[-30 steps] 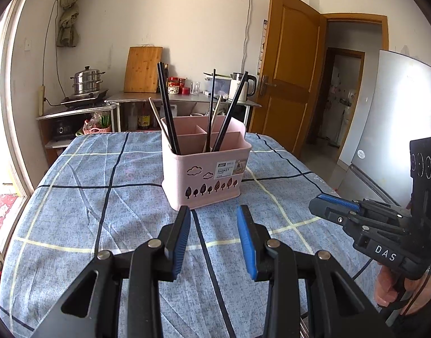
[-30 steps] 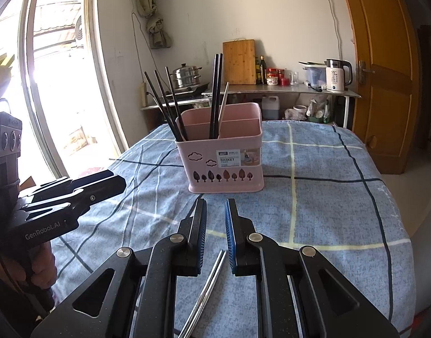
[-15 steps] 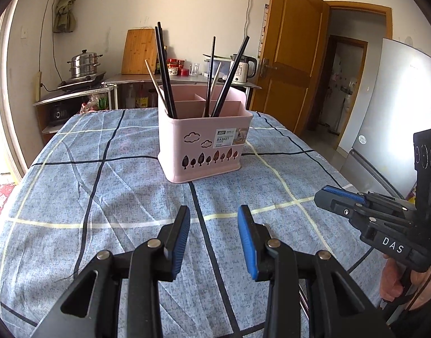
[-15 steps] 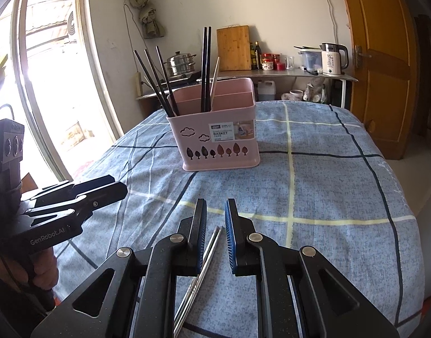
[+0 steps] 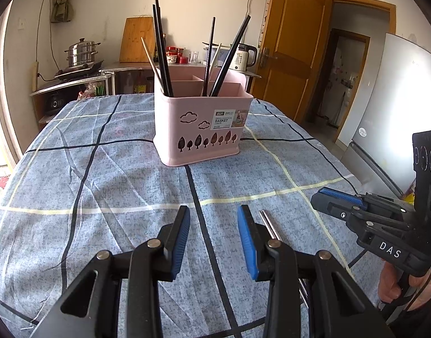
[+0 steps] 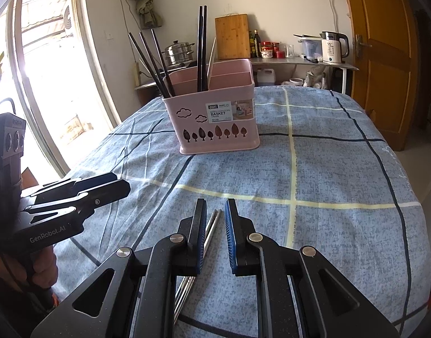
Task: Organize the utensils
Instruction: 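Move both open tools down toward the silver chopsticks on the cloth, then grasp a silver chopstick with the right tool while the left tool grasps another silver chopstick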
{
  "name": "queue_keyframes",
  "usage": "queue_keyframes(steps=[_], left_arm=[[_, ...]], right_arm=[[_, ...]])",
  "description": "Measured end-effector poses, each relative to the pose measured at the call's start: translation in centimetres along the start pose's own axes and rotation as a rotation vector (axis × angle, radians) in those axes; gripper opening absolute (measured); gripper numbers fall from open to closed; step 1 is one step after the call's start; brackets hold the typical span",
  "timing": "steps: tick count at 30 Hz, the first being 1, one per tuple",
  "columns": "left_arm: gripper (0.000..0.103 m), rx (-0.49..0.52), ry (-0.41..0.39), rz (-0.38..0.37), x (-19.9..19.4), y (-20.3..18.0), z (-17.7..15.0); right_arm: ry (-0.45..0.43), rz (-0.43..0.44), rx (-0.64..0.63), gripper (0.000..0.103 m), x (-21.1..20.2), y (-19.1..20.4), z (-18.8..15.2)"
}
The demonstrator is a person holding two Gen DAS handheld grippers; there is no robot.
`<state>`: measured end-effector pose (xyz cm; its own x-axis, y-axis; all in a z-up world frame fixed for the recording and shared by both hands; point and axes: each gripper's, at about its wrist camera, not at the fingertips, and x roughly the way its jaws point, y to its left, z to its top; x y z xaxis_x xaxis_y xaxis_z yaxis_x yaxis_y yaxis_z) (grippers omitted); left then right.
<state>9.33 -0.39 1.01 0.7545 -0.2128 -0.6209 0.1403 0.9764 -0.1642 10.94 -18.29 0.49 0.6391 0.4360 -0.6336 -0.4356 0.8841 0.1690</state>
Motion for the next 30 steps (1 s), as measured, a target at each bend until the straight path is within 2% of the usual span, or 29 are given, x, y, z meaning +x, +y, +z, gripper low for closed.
queue_keyframes(steps=[19, 26, 30], left_arm=[[0.037, -0.023, 0.030, -0.013, 0.8, 0.0, -0.4], [0.037, -0.032, 0.037, -0.020, 0.9, 0.1, -0.5], [0.037, -0.038, 0.053, -0.027, 1.3, -0.1, -0.6]], right_arm=[[0.184, 0.000, -0.016, 0.014, 4.3, 1.3, -2.8], [0.207, -0.012, 0.010, 0.014, 4.5, 0.6, -2.8], [0.210, -0.044, -0.029, 0.014, 4.6, 1.4, -2.8]])
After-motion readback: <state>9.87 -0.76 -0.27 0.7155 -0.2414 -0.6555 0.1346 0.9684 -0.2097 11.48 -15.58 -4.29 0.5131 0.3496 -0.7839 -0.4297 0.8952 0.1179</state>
